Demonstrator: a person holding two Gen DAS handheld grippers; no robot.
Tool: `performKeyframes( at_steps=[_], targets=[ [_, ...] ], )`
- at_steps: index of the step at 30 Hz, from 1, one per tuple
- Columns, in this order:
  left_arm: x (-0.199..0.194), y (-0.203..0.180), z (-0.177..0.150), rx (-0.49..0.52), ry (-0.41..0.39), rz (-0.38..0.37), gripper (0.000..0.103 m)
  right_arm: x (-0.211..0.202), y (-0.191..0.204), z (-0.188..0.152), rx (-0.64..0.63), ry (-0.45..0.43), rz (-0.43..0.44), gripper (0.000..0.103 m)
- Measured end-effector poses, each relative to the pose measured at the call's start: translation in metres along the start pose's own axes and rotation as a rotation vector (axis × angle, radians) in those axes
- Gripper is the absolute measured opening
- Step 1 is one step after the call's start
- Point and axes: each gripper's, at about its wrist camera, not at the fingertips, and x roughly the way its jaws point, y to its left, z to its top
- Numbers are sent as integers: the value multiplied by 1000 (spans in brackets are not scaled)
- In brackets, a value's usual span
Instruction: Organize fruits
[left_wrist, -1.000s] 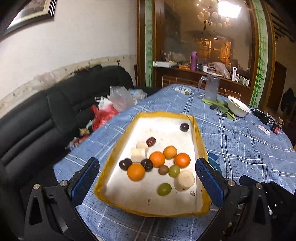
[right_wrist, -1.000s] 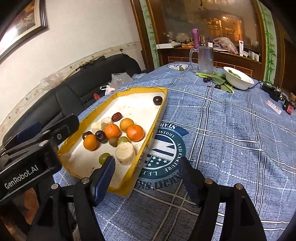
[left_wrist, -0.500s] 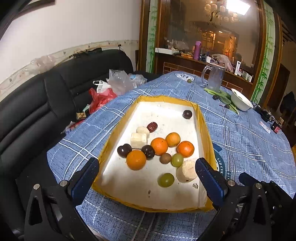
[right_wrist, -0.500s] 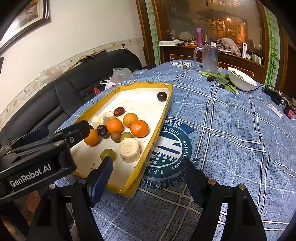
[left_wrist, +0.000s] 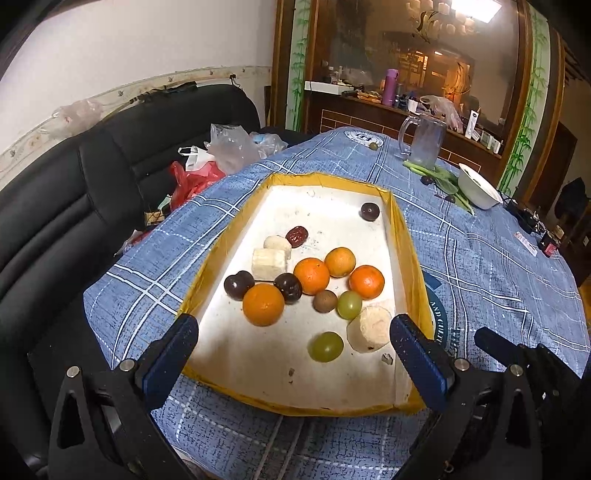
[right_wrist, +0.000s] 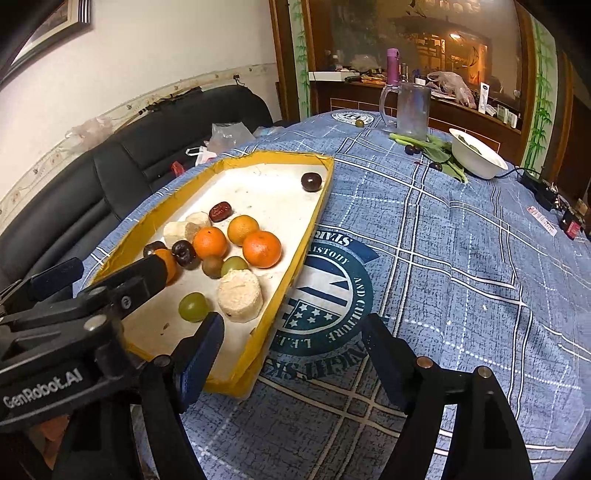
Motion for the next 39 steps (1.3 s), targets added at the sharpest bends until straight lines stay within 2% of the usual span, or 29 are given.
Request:
performKeyframes(
  at_steps=[39],
  targets=[
    [17,-2,0,4,54,-12,103,17,5,7,-14,30,5,83]
  ],
)
